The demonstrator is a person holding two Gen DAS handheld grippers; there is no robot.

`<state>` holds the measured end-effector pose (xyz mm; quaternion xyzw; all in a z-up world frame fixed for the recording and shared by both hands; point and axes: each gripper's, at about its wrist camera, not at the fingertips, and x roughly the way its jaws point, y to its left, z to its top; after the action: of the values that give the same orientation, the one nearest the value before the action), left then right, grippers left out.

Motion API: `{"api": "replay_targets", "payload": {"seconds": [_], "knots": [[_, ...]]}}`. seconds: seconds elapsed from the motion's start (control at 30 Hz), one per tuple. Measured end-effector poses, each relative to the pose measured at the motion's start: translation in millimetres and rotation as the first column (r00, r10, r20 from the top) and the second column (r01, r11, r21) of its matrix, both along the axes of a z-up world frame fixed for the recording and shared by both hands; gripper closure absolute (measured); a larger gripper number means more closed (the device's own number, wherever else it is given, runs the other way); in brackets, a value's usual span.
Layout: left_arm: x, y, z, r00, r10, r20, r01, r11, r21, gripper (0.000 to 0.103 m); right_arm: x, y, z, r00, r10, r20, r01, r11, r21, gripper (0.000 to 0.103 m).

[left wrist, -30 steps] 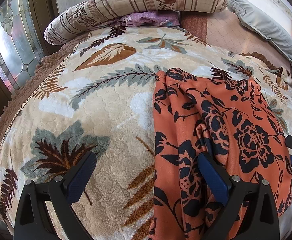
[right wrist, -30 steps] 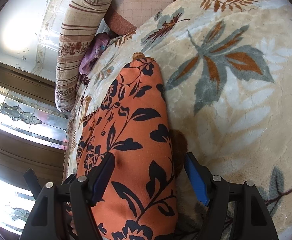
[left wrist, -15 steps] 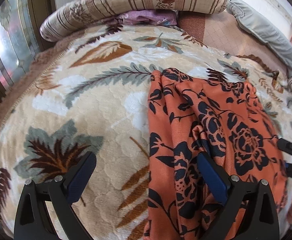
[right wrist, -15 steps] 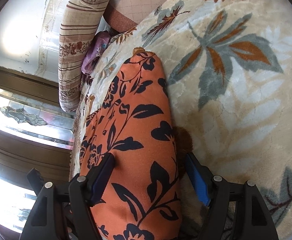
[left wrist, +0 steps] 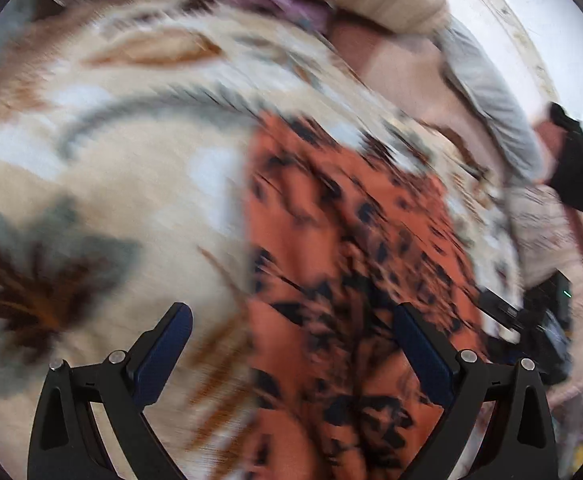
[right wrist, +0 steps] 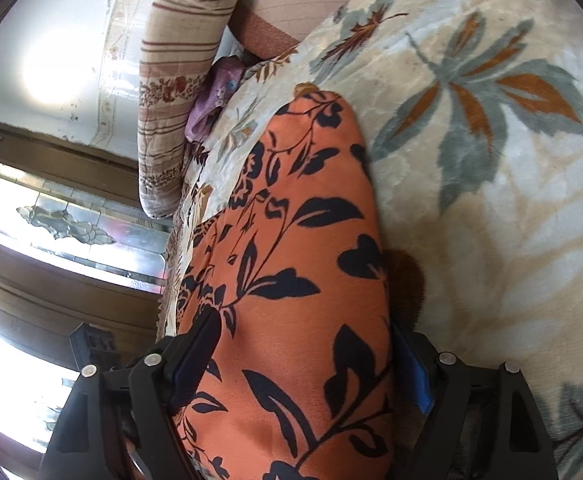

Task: Fold small clothes

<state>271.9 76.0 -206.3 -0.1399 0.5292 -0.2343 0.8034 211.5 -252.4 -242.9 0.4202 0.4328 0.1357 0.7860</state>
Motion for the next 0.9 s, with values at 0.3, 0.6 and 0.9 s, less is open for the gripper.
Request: {"api": "replay_targets", "payload": {"seconds": [0.3,0.6,0.9], "knots": [[0.4,-13.2,-5.4,1.000,-0.004,-0.016,0.002,0.995,-0.104,0.044,-3.4,23.1,9.4,0.997,0.070,0.043,-0.063,0.987,-0.148,0.051],[-19.0,-40.1,28.5,0.983,-0.060,0.171,0.064,0.998,-0.014,0.067,-18.4,34.5,42.9,0.987,0.078,0.143,-0.031,0.952,-0.306,0.064],[-71.0,-77.8,74.8,0.951,-0.137,0.279,0.140,0.990,0.010,0.067,-74.0,6.2,90.2,0.969,0.049,0.241,0.051,0.918,-0.393,0.064]]}}
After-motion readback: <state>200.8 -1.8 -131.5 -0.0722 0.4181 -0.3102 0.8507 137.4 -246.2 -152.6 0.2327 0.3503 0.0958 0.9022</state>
